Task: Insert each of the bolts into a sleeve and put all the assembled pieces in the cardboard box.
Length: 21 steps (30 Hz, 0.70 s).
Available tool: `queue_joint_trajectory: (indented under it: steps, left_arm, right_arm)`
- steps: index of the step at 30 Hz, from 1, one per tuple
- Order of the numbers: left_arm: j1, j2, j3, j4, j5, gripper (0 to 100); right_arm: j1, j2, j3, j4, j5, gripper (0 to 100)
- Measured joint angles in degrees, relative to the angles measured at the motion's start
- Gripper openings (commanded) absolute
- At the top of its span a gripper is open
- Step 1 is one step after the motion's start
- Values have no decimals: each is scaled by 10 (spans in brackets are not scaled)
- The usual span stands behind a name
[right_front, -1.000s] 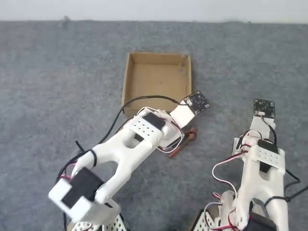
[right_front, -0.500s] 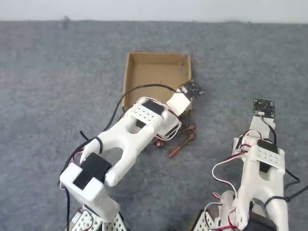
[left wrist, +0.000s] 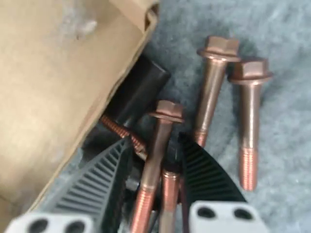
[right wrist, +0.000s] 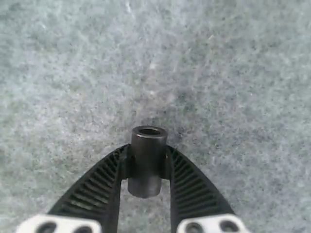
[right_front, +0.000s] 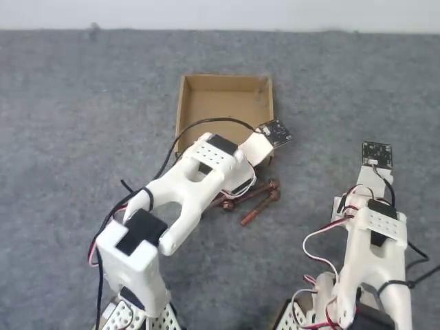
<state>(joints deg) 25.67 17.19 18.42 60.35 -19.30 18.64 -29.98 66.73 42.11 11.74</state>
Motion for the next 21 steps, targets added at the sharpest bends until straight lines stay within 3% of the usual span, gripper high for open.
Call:
queue_joint_trajectory:
  steps: [3, 13, 21]
  left_arm:
    - [1, 22, -33, 26, 0, 9]
    - [28, 42, -63, 49, -33, 11]
    - [43, 36, -67, 76, -11, 11]
  right_arm:
    - [0, 0, 0, 0, 0, 7]
    - [0, 0, 0, 0, 0, 7]
    - [0, 0, 0, -9, 0, 7]
